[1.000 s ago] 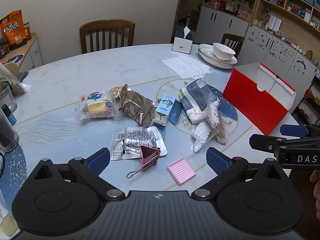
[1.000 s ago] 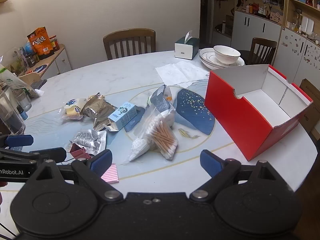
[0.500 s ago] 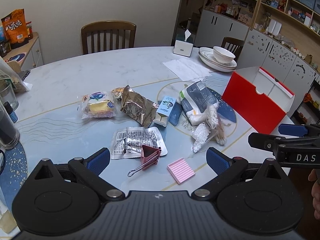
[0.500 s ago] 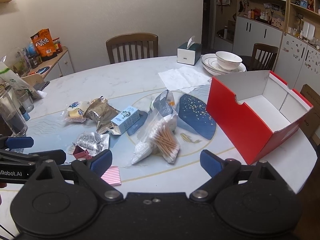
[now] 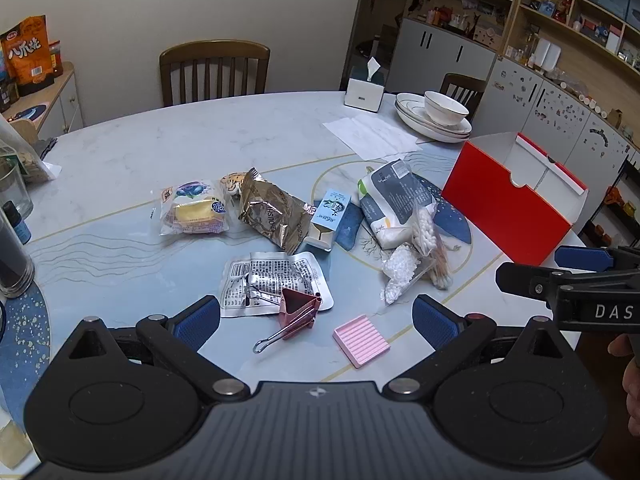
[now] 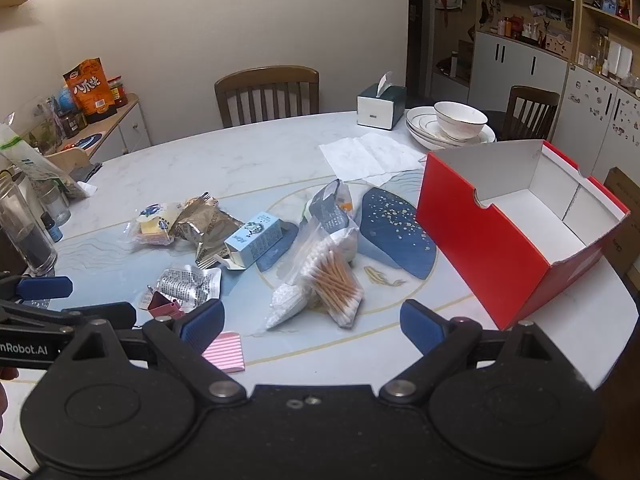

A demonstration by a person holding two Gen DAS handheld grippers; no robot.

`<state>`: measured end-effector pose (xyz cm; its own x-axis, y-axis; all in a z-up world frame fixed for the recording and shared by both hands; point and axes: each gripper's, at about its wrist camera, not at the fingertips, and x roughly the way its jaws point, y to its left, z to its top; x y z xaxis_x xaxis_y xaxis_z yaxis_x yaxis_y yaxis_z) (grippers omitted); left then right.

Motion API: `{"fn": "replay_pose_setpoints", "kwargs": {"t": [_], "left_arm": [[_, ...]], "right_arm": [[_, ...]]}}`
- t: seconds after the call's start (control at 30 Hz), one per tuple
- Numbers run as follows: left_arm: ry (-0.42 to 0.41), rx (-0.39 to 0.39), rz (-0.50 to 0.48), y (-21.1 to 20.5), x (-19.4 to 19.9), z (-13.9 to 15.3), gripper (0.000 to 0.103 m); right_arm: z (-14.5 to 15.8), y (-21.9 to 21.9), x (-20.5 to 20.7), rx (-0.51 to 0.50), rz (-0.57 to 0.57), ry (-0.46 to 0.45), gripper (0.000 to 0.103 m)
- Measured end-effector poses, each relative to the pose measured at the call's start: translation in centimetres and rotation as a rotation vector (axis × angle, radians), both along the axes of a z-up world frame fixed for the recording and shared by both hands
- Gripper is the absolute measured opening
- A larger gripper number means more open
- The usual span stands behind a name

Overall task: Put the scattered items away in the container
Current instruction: 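Move both grippers toward the items scattered on the table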

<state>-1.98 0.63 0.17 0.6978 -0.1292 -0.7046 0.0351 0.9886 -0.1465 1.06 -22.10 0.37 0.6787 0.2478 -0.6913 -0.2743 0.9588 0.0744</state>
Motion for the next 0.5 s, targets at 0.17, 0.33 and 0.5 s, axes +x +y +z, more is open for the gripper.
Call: {"fn": "replay_pose_setpoints", "kwargs": {"t": [0.17, 0.33, 0.5], "left_arm": [[-0.005, 0.004, -0.003, 0.06, 0.14, -0.06, 0.103], [-0.003, 0.004, -0.003, 0.09, 0.25, -0.14, 0.103], [0.002, 0.005, -0.002, 0.3, 0.7, -0.33, 0.103]], "right_arm": [[-0.06, 0.0, 0.18, 0.0, -0.002, 0.0, 0.095], [-0.12, 0.1, 0.54, 0.0, 0.002, -0.002, 0.095], [-0.25, 0.2, 1.04, 0.002, 0.004, 0.004, 0.095]]}}
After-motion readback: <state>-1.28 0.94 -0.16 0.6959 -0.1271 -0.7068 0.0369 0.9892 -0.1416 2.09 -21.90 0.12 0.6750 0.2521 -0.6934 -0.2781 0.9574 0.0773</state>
